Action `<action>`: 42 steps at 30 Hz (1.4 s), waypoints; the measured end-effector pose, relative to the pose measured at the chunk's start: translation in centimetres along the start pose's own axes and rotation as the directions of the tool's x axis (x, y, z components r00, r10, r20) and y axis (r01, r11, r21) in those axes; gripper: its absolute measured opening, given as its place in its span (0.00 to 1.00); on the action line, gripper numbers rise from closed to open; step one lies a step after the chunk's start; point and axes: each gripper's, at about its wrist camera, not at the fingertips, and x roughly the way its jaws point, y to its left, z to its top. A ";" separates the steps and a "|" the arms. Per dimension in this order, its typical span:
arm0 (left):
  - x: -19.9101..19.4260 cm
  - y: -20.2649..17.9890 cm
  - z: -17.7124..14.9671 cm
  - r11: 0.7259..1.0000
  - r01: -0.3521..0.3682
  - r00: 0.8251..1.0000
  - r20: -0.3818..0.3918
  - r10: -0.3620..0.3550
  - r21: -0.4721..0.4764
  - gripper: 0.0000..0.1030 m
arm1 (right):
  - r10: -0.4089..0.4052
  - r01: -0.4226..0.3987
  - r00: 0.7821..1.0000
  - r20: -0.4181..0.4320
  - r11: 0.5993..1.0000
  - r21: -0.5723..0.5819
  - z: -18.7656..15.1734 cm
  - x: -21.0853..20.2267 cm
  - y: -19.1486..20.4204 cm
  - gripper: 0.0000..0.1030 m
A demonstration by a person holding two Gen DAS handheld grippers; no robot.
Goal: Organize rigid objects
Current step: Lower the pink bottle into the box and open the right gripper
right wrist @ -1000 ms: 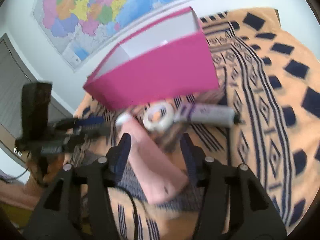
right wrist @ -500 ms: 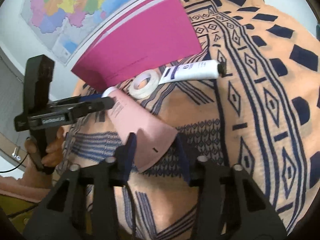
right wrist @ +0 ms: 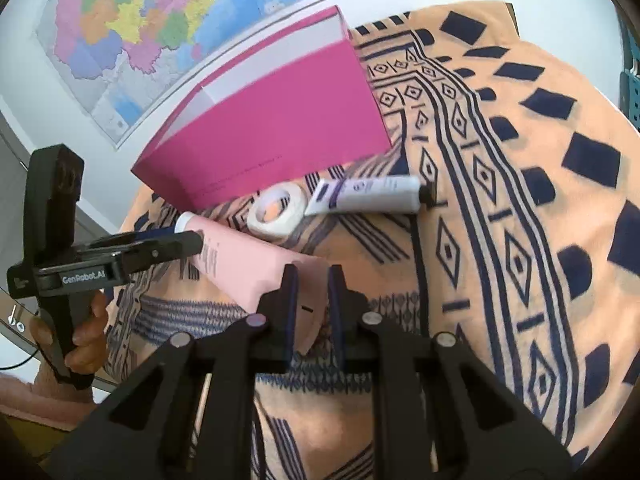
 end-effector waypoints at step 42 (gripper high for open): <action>-1.9 5.2 11.5 0.985 -0.115 0.968 0.207 0.141 -0.131 0.67 | 0.125 -0.101 0.982 0.141 0.981 -0.168 16.1 4.3 2.9 0.27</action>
